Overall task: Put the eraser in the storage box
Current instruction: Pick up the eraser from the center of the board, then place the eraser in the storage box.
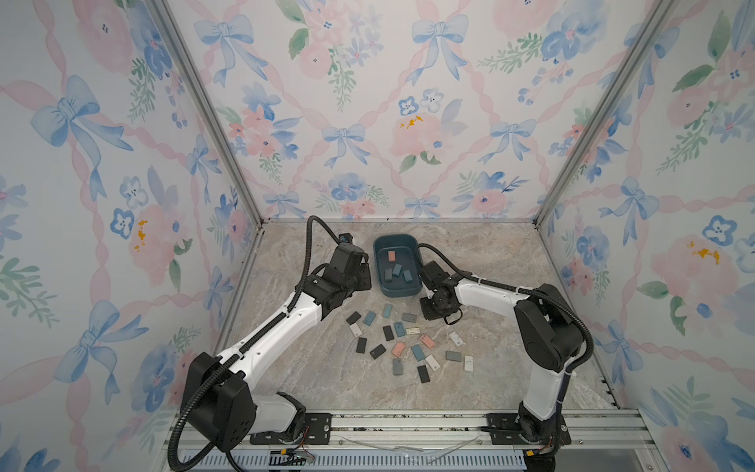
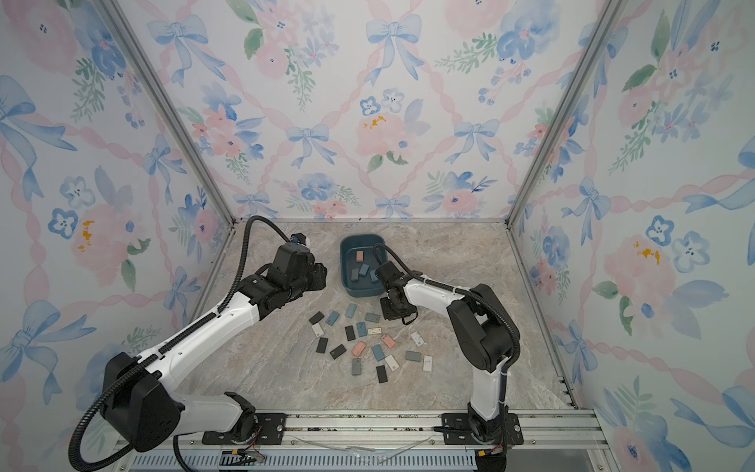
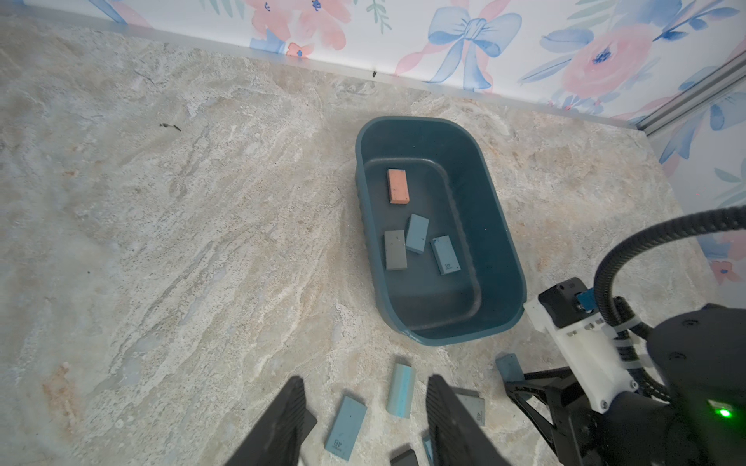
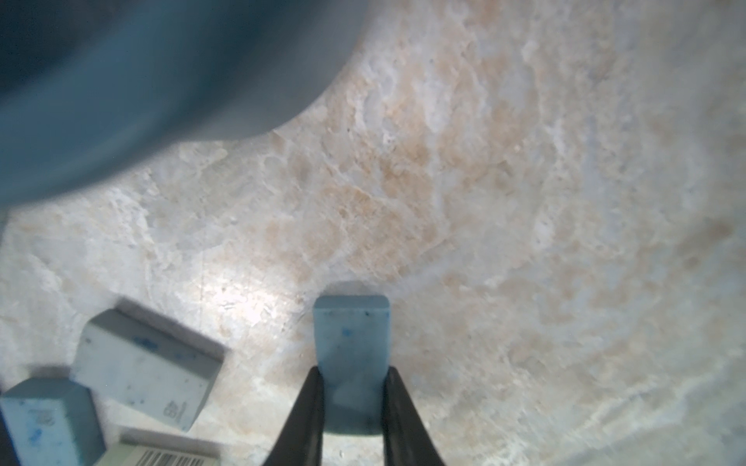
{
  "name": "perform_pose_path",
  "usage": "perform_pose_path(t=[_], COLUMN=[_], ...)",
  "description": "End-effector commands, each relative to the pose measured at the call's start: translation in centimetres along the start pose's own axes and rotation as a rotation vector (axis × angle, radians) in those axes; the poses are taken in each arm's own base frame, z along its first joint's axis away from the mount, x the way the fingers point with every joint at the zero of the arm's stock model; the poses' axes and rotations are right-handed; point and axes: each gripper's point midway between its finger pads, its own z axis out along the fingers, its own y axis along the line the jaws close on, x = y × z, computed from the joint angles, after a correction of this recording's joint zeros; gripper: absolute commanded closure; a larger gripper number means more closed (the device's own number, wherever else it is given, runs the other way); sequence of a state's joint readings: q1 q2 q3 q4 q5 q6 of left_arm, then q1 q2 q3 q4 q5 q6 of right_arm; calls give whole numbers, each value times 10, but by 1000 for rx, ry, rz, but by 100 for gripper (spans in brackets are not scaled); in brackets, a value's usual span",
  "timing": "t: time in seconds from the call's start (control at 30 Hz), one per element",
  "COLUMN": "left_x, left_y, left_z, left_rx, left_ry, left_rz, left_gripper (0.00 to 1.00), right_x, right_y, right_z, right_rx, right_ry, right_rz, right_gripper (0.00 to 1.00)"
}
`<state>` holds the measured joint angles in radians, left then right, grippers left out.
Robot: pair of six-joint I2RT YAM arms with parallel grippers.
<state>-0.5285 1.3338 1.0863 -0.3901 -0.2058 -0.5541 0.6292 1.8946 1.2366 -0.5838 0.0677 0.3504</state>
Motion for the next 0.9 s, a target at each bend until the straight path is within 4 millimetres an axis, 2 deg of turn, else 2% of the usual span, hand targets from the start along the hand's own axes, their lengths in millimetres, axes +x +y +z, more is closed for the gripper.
perform_pose_path(t=[0.0,0.17,0.33,0.47,0.67,0.87], left_x=[-4,-1,9,20,36,48], left_y=[8,14,23,29,39,52], left_z=[-5,-5,-3,-1,1,0], left_rx=[-16,-32,-43,-45,-63,-99], left_ry=[-27,-24,-14,-3,19,24], left_rz=[-28,-35,-67,-97,-128,-138], left_gripper=[49,48,48,49,49,49], right_x=[-1,-20,-49,-75,-118,-161], right_y=[2,1,2,6,20,28], right_z=[-12,-39,-75,-93,-95,-80], right_rx=[-5,-25,-51,-86,-138,-149], right_ry=[7,-56,-146,-206,-249,-264], right_rz=[-7,-6,-18,-17,-18,-16], right_gripper=[79,78,76,73,74,75])
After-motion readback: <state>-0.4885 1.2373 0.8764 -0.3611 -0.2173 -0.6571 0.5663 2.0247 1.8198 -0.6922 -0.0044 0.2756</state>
